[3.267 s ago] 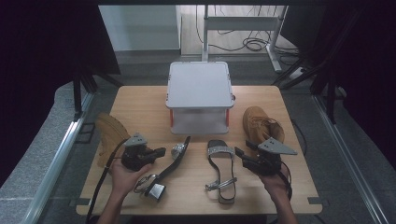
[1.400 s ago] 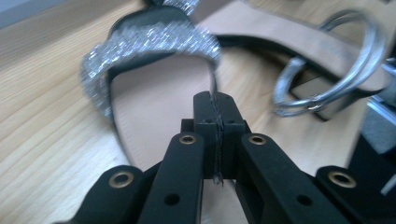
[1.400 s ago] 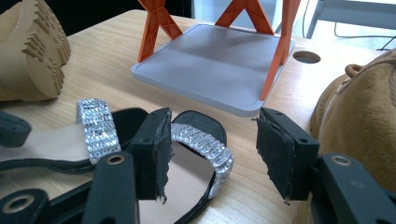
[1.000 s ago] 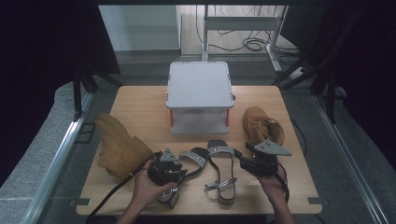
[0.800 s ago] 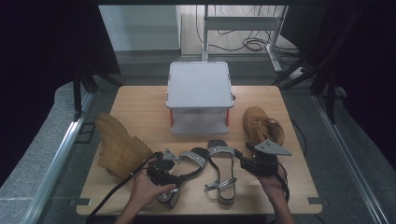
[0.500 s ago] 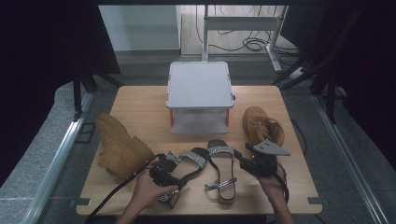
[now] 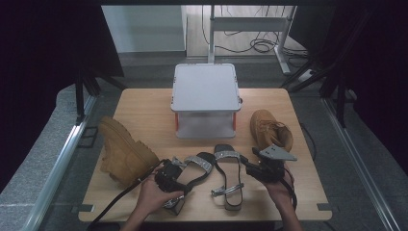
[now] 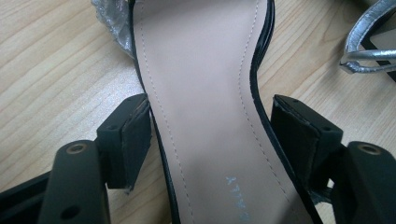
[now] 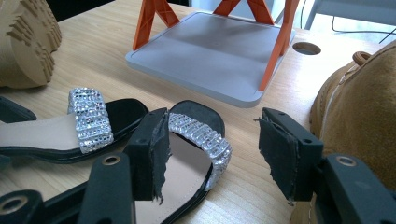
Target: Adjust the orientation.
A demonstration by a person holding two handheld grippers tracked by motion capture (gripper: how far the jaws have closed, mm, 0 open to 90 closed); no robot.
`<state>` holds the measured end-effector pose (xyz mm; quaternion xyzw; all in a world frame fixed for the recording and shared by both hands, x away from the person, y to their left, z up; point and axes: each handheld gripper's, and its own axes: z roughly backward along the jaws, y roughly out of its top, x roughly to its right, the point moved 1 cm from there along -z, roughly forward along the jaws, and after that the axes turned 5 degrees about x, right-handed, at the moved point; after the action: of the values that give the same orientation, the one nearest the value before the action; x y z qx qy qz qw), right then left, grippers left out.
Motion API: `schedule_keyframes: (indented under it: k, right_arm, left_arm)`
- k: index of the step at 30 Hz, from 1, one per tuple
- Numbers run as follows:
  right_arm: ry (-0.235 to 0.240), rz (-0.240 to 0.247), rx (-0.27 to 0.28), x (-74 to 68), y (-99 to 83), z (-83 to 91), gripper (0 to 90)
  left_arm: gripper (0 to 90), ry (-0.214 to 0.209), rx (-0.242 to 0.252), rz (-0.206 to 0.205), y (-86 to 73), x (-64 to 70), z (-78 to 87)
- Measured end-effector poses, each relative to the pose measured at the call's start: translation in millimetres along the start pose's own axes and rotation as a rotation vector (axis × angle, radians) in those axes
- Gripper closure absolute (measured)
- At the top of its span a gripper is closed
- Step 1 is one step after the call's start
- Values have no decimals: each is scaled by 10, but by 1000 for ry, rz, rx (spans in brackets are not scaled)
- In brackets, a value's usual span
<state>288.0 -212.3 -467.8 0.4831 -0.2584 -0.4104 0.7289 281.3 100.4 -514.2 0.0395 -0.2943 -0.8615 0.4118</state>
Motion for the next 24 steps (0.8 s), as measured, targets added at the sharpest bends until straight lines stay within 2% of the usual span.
schedule_keyframes:
  k: [2, 9, 11, 13, 15, 17, 20, 24]
  right_arm:
    - [1, -1, -3, -2, -4, -5, 434]
    - [-3, -1, -4, 5, -8, -8, 434]
    - [-4, -4, -7, 5, -10, -9, 434]
    - [-4, -1, -7, 7, -10, -8, 434]
    - [-5, -5, -3, 12, -8, 0, 434]
    - [-9, -7, 1, 28, -7, 6, 434]
    - [-13, -8, 0, 30, -9, 6, 434]
    - [-11, -7, -2, 22, -9, 4, 434]
  left_arm:
    - [283, -8, -12, 12, -5, -4, -41]
    - [306, 2, -9, 19, -8, 3, -39]
    - [328, 21, 5, 16, -17, 5, -25]
    - [353, 56, 15, 11, -25, -20, 25]
    - [401, 49, 25, 16, -35, -66, 78]
    - [412, 32, 25, 22, -47, -105, 130]
    - [414, 58, 15, 6, -67, -133, 194]
    - [414, 64, 25, 12, -91, -178, 284]
